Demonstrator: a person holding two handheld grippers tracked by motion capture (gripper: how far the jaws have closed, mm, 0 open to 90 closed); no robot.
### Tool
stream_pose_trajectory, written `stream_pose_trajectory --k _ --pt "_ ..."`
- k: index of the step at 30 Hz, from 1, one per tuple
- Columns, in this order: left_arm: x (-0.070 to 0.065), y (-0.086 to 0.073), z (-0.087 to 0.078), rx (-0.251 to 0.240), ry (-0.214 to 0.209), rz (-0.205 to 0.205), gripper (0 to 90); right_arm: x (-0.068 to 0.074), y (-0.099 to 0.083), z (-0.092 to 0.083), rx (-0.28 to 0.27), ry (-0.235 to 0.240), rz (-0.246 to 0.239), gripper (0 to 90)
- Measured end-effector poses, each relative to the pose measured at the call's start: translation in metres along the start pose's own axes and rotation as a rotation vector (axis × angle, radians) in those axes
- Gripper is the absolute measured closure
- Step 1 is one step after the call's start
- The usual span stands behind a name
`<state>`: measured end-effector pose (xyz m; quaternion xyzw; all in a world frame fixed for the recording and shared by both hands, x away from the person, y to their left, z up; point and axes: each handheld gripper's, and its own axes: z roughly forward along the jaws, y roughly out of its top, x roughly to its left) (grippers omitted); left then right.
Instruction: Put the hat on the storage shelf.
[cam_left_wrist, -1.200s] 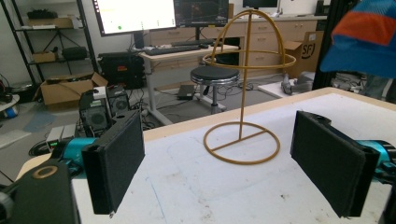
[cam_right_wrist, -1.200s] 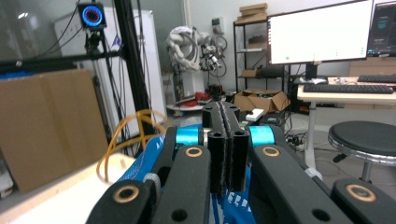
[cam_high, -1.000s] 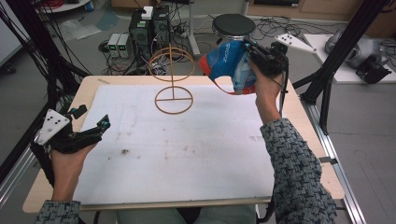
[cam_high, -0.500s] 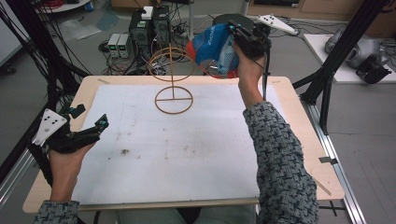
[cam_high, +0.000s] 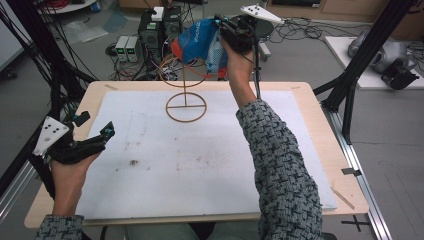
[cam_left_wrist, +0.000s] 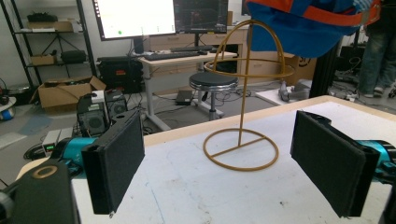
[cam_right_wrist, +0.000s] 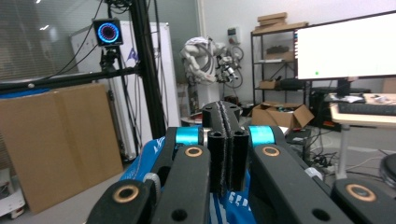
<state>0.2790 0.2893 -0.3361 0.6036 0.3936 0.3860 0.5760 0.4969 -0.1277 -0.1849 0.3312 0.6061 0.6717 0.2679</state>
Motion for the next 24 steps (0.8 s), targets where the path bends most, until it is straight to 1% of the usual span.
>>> stream_pose_trajectory --k 1,2,3,4,7,8,13,15,16,19,20,21,22,23,24 --pt "0.000 0.000 -0.001 0.000 -0.001 0.001 17.7 0.000 0.000 0.000 0.000 0.000 0.000 90.0" --pt "0.000 0.001 -0.001 -0.004 -0.001 0.001 17.7 0.005 -0.002 0.006 0.005 0.008 0.002 90.0" --pt "0.000 0.001 -0.001 -0.004 -0.001 0.001 17.8 0.005 -0.002 0.006 0.005 0.008 0.002 90.0" --pt "0.000 0.001 -0.001 -0.004 -0.002 0.000 17.7 0.008 -0.004 0.009 0.004 0.020 0.001 90.0" --pt "0.000 0.001 -0.001 -0.003 -0.002 0.000 17.7 0.010 -0.006 0.012 0.008 0.023 0.001 90.0" --pt "0.000 0.001 -0.001 -0.002 -0.004 0.000 17.7 0.012 -0.008 0.015 0.010 0.032 0.005 90.0" --pt "0.000 0.001 0.000 0.001 -0.007 0.005 17.7 0.013 -0.012 0.019 0.019 0.040 0.013 90.0" --pt "-0.001 0.001 0.000 -0.002 -0.006 0.003 17.7 0.015 -0.014 0.022 0.026 0.045 0.012 90.0" --pt "-0.001 0.001 0.000 -0.002 -0.006 0.003 17.8 0.018 -0.017 0.025 0.037 0.058 0.009 90.0" --pt "-0.001 0.001 0.000 0.001 -0.008 0.002 17.8 0.020 -0.019 0.027 0.047 0.057 0.006 90.0" --pt "-0.001 0.001 0.000 0.000 -0.007 0.002 17.8 0.023 -0.022 0.031 0.059 0.062 0.003 90.0" --pt "-0.001 0.001 0.000 0.000 -0.007 0.002 17.8 0.023 -0.022 0.031 0.059 0.062 0.003 90.0" --pt "-0.001 0.001 0.000 -0.003 -0.008 0.002 17.8 0.026 -0.025 0.035 0.073 0.064 0.002 90.0" --pt "-0.001 0.001 0.000 -0.002 -0.008 0.003 17.8 0.026 -0.025 0.035 0.073 0.064 0.002 90.0" --pt "-0.001 0.001 0.000 -0.003 -0.008 0.005 17.8 0.029 -0.029 0.039 0.084 0.071 0.000 90.0"
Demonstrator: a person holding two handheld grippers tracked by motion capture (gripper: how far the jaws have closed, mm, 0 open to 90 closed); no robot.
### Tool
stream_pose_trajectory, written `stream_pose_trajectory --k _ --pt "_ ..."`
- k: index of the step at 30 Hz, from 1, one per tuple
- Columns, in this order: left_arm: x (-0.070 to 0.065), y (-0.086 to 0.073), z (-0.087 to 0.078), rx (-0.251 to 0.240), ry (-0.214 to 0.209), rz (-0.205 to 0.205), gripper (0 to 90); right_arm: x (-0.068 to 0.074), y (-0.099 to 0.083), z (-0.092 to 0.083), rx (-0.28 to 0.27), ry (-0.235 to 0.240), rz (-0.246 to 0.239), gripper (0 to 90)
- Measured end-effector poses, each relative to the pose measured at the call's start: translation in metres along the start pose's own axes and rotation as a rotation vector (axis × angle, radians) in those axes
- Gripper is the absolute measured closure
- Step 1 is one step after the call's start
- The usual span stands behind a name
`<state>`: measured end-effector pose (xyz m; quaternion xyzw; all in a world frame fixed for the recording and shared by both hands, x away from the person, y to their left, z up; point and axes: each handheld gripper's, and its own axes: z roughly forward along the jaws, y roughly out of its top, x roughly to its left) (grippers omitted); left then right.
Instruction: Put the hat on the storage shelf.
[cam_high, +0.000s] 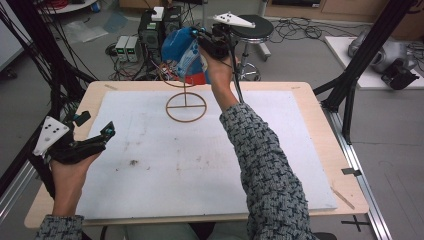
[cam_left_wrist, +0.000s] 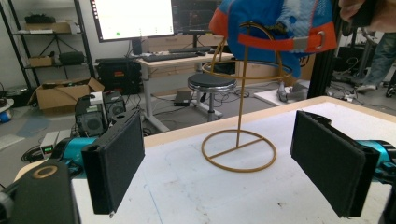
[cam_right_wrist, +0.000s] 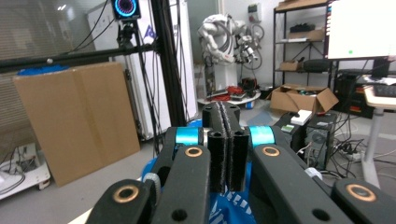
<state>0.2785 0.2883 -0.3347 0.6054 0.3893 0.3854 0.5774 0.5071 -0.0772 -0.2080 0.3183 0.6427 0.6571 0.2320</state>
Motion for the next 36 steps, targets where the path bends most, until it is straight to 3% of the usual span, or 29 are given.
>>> stream_pose_trajectory --k 24,36 --pt "0.000 0.002 -0.002 -0.005 -0.006 -0.002 17.8 0.043 -0.020 0.042 0.119 0.054 -0.089 90.0" --pt "0.000 0.001 -0.002 -0.005 -0.008 -0.004 17.8 0.039 -0.026 0.045 0.224 0.002 -0.147 89.7"
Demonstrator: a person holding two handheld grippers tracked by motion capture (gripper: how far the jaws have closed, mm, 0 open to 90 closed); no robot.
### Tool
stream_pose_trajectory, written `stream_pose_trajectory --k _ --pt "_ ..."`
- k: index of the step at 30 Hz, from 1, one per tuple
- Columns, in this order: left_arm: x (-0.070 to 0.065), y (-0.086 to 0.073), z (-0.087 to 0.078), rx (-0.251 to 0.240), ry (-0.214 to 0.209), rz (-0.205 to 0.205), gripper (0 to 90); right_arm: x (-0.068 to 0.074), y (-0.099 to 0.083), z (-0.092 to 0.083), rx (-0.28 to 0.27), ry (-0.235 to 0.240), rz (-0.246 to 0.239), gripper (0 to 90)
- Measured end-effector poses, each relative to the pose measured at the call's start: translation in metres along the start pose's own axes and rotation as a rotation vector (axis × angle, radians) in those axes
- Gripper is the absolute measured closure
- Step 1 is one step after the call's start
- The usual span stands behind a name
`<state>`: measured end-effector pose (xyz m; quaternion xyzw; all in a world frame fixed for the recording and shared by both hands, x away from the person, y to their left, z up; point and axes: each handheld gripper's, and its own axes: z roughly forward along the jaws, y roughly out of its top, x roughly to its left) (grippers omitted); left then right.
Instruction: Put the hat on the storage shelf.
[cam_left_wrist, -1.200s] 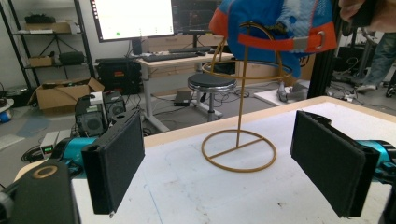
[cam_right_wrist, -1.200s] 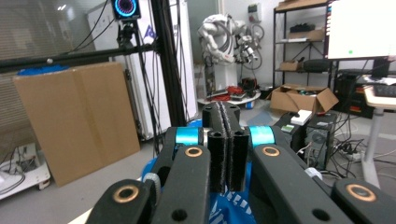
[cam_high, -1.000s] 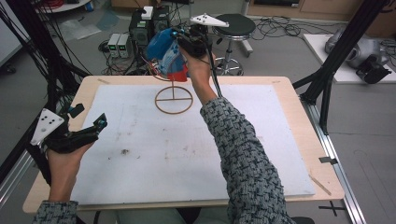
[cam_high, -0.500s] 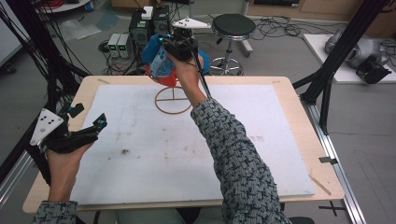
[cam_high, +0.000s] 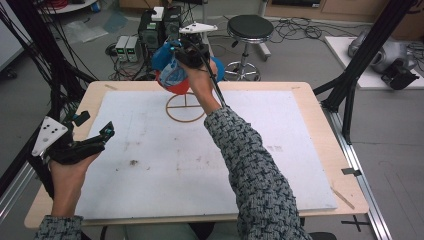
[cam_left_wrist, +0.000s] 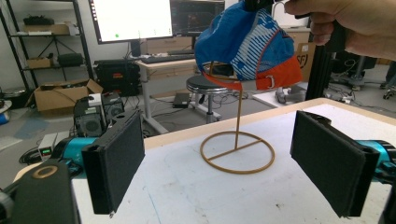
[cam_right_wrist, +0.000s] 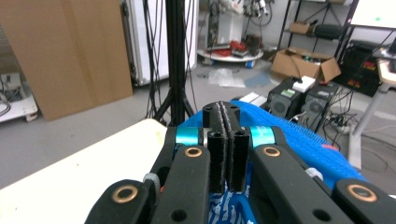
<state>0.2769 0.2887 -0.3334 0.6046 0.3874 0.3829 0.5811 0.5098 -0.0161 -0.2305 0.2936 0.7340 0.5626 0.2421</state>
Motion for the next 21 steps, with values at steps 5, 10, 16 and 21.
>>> stream_pose_trajectory --k 5,10,16,21 --pt "-0.001 0.000 0.000 0.001 -0.003 0.003 17.8 -0.001 -0.007 0.001 0.031 -0.007 -0.014 89.7" --pt "0.000 0.000 0.000 0.001 -0.001 -0.003 17.8 -0.002 -0.008 -0.001 0.030 -0.016 -0.020 89.7" --pt "-0.002 -0.001 0.002 0.004 -0.008 0.001 17.8 -0.001 -0.008 0.001 0.030 -0.017 -0.021 89.7" --pt "-0.001 -0.001 0.001 0.002 -0.008 -0.002 17.8 0.008 -0.007 0.002 0.036 0.011 -0.033 89.7"
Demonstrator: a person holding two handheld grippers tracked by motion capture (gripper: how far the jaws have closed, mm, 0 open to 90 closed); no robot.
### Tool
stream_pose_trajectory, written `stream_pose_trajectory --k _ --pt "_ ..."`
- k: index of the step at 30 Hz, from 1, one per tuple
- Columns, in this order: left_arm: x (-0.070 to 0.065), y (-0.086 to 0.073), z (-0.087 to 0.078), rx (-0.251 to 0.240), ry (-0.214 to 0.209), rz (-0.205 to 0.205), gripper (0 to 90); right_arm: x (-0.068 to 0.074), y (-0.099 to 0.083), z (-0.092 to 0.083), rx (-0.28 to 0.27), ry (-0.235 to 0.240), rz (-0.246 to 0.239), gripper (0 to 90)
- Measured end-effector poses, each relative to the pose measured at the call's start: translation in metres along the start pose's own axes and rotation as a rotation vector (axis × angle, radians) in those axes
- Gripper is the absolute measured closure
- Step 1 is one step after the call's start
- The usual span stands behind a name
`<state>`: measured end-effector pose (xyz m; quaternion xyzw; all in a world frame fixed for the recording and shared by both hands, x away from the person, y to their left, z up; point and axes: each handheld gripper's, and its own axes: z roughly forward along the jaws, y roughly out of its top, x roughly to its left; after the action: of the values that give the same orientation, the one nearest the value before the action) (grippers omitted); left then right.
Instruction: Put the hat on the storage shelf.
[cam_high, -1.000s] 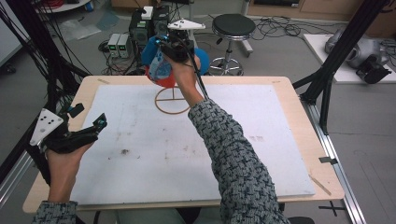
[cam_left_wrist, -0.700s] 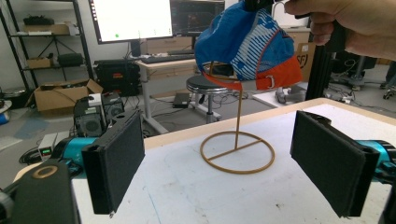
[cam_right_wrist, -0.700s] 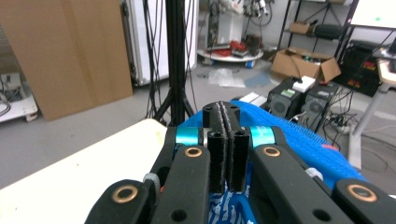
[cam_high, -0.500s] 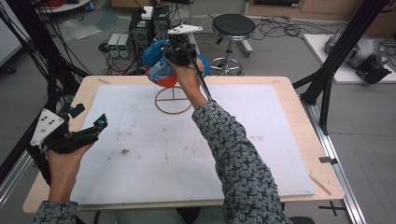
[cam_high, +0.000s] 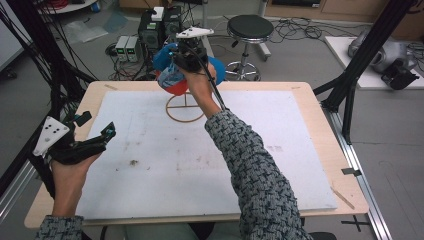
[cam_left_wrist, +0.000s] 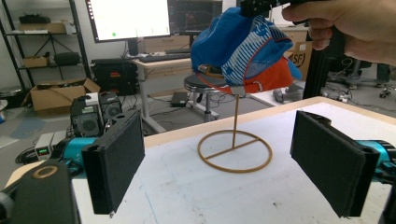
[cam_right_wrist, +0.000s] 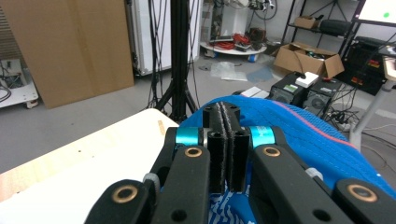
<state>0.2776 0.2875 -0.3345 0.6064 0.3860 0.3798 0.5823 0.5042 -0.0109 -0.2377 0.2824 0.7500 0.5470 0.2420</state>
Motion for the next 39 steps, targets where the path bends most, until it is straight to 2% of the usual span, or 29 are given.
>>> stream_pose_trajectory --k 7,11,16,20,24,27,33,39 --pt "0.000 0.001 -0.001 -0.003 0.001 0.000 17.8 0.009 0.003 -0.006 0.036 -0.003 -0.015 89.7" --pt "0.000 0.001 -0.001 -0.001 0.000 0.002 17.8 0.009 0.005 -0.012 0.042 0.002 -0.029 89.7" --pt "-0.001 0.001 0.000 -0.001 -0.002 0.003 17.8 0.006 0.000 -0.016 0.059 0.009 -0.021 89.6" --pt "-0.002 0.000 0.001 0.002 -0.006 0.000 17.8 0.002 -0.006 -0.015 0.046 0.006 -0.013 89.6" --pt "-0.002 0.000 0.002 0.003 -0.007 0.001 17.8 0.002 -0.007 -0.011 0.008 -0.005 -0.037 89.4" --pt "-0.001 -0.001 0.001 0.004 -0.006 0.001 17.8 0.003 -0.008 -0.008 0.001 -0.016 -0.052 89.0" --pt "-0.001 0.000 0.000 -0.001 -0.006 0.000 17.8 0.009 -0.009 -0.006 -0.011 -0.040 -0.088 80.1" --pt "-0.002 0.000 0.001 0.003 -0.008 0.004 17.8 0.007 -0.009 -0.007 -0.011 -0.040 -0.081 75.9"
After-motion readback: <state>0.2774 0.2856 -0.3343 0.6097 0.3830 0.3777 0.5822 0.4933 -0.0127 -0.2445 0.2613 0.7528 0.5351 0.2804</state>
